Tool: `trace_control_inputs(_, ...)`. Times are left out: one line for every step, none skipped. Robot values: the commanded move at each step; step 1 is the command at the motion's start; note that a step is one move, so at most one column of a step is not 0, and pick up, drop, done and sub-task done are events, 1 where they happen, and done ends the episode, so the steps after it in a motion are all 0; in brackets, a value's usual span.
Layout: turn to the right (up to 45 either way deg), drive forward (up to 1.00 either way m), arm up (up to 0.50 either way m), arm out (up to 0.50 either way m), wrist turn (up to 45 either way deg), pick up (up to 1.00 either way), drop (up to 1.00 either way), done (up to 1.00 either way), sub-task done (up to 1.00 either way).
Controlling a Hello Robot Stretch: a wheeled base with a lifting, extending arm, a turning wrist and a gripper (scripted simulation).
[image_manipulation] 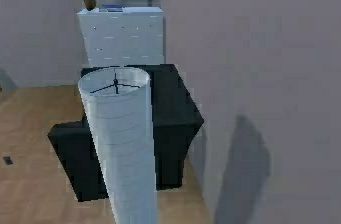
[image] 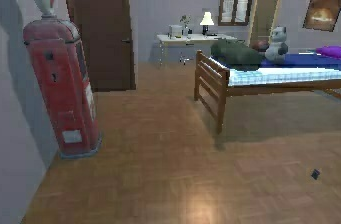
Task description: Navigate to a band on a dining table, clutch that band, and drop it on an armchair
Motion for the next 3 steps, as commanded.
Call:
trace_control_inputs(0.0, 1.0, 0.0, 0.0, 0.0, 0.0, 0.0, 0.0, 0.0)
trace_control_inputs(0.0, 1.0, 0.0, 0.0, 0.0, 0.0, 0.0, 0.0, 0.0)
trace_control_inputs(0.0, 1.0, 0.0, 0.0, 0.0, 0.0, 0.0, 0.0, 0.0)
